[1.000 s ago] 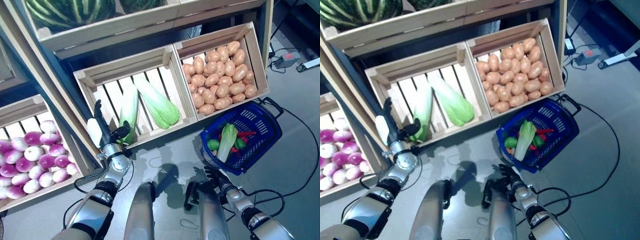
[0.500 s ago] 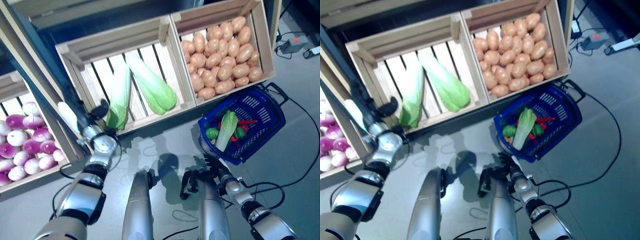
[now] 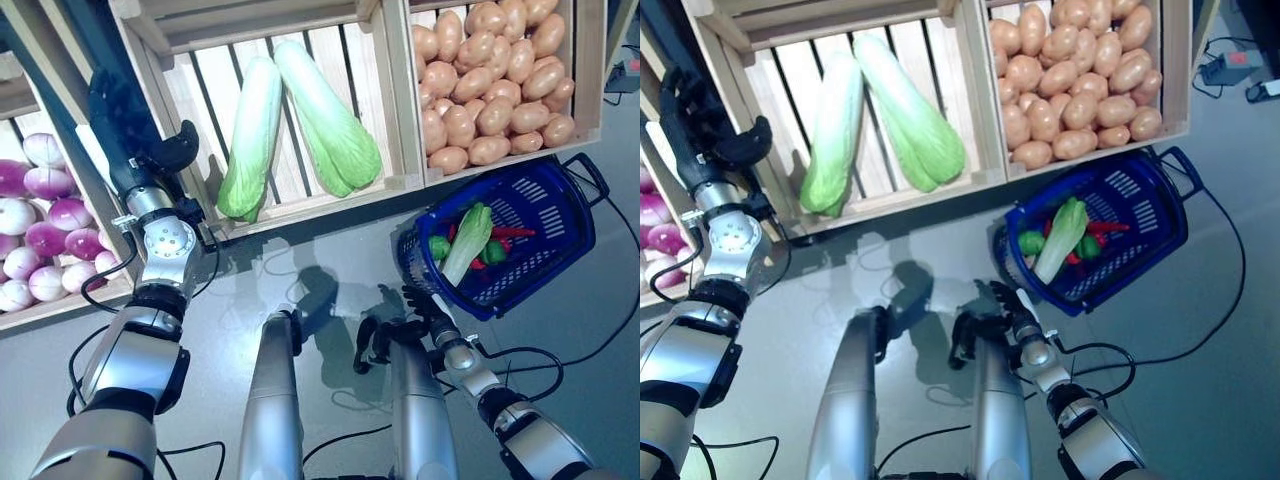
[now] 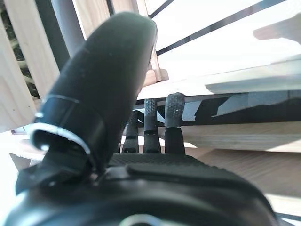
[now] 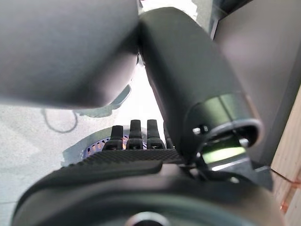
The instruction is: Put vegetables into the basket
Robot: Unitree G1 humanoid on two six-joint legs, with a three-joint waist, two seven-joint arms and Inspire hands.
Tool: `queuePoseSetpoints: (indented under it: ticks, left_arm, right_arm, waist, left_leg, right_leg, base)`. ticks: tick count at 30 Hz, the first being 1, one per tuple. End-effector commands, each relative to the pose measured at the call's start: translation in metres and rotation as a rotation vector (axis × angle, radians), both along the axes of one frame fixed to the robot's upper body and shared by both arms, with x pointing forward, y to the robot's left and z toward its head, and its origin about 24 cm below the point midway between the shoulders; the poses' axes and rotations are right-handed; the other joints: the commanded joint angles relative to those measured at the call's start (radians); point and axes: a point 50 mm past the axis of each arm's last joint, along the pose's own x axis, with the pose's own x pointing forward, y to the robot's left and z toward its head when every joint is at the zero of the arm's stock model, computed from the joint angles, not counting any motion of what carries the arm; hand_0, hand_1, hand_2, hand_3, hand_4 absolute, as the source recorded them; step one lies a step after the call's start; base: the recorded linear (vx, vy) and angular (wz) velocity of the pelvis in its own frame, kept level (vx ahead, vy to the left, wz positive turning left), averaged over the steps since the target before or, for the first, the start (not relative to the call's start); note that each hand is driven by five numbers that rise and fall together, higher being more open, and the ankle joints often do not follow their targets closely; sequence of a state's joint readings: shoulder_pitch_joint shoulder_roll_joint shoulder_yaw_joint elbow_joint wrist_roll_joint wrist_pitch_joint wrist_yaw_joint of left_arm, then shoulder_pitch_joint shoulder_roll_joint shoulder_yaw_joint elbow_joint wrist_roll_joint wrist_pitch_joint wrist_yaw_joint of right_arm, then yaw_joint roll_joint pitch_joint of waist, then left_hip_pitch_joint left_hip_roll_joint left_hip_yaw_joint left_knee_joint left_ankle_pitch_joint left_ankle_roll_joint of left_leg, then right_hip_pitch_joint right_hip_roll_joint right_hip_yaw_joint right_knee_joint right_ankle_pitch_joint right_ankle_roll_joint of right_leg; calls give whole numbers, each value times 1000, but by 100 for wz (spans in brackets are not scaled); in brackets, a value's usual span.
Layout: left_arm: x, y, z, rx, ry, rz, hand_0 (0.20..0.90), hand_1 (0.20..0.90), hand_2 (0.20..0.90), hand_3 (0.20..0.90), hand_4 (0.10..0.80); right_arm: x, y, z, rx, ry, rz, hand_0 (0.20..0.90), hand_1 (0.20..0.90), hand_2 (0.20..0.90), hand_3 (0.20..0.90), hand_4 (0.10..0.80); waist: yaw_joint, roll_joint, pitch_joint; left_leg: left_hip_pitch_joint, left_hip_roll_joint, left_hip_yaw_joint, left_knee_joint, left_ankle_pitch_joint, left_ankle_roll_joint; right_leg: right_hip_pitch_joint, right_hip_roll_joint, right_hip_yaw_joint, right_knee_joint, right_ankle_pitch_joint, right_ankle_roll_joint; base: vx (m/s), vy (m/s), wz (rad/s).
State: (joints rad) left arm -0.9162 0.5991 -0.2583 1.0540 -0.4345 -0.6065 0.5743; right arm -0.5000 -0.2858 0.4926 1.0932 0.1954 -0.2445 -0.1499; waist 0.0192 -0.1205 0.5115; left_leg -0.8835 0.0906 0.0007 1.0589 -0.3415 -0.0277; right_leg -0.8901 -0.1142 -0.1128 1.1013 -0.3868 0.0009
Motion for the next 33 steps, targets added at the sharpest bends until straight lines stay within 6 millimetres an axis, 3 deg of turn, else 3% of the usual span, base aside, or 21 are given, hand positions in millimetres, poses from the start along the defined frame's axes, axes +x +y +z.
queuePoseSetpoints:
  ticks: [1,6,11,18,24,33]
  left_arm:
    - [4,-29,-1,154,-11,-91,900,900,900,900,800]
    - [-7,-54,7,398,-161,45,900,900,900,900,800]
    - [-17,-68,8,424,-294,142,900,900,900,900,800]
    - [-30,-84,-38,366,-211,148,900,900,900,900,800]
    - [-44,-76,-79,294,-68,169,900,900,900,900,800]
    - [-56,-69,-92,355,-63,199,900,900,900,900,800]
  right_arm:
    - [-34,-48,-21,-144,60,-101,900,900,900,900,800]
    - [-41,-45,-27,-120,68,-106,900,900,900,900,800]
    - [-45,-42,-30,-99,73,-120,900,900,900,900,800]
    - [-47,-32,-36,-72,94,-127,900,900,900,900,800]
    - [-65,-37,-48,-91,156,-140,900,900,900,900,800]
    - [-94,-50,-64,-105,243,-171,900,900,900,900,800]
  waist:
    - [-44,-6,8]
    - [-26,3,8]
    - [-14,25,8]
    - [4,60,-23]
    - [4,83,-73]
    - [-3,101,-110]
  left_leg:
    - [114,-14,68,-67,-48,73]
    - [144,-26,64,-104,-37,70]
    - [184,-37,66,-142,-26,67]
    - [302,-45,73,-222,-11,63]
    - [385,-38,90,-260,-4,66]
    - [436,-32,107,-296,5,69]
  right_leg:
    - [103,9,-2,-71,39,-11]
    - [135,2,-18,-99,48,-9]
    - [176,-11,-29,-131,53,-8]
    - [288,-38,-44,-200,57,-7]
    - [367,-64,-60,-235,57,-9]
    - [408,-78,-60,-260,63,-4]
  base:
    - [23,-46,-5]
    - [36,-72,-1]
    - [17,-28,3]
    - [48,-22,0]
    - [101,25,-6]
    - [57,22,-7]
